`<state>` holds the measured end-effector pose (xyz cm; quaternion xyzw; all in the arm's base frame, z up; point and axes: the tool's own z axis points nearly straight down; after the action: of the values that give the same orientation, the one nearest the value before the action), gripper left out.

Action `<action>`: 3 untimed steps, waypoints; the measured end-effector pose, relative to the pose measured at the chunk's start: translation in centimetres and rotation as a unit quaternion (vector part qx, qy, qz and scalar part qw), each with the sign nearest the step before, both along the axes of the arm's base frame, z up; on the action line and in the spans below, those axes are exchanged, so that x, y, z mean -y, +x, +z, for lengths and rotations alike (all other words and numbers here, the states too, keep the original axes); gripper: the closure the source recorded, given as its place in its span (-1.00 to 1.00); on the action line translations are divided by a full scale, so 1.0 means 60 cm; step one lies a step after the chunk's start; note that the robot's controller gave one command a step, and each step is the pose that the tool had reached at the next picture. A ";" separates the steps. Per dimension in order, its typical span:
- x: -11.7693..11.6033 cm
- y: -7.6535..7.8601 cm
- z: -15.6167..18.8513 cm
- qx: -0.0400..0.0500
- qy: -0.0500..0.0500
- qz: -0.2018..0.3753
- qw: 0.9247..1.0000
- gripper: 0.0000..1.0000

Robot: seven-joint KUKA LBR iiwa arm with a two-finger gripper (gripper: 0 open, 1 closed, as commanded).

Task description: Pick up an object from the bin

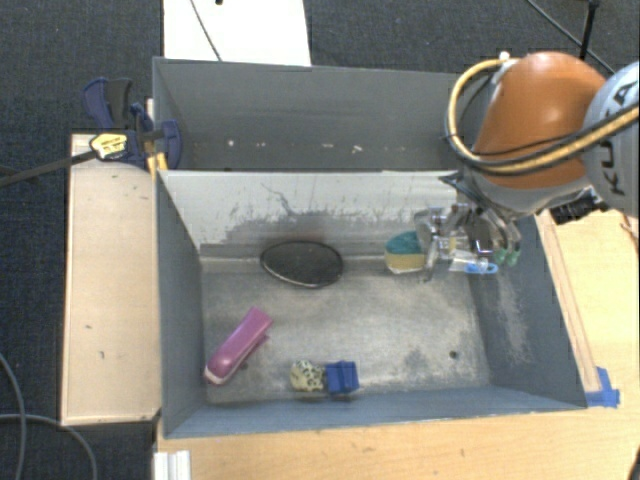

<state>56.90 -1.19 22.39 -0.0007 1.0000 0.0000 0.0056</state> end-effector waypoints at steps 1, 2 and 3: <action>0.001 -0.002 -0.008 -0.004 0.000 0.000 1.000 -1.00; 0.100 -0.089 -0.224 -0.009 0.000 0.012 1.000 -1.00; 0.037 0.010 -0.256 -0.003 -0.001 0.172 0.985 -1.00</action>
Offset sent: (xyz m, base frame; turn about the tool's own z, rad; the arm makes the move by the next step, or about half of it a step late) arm 0.0000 0.0000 0.0000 0.0000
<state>57.51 -3.43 7.03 -0.1724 0.9850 0.0005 0.0027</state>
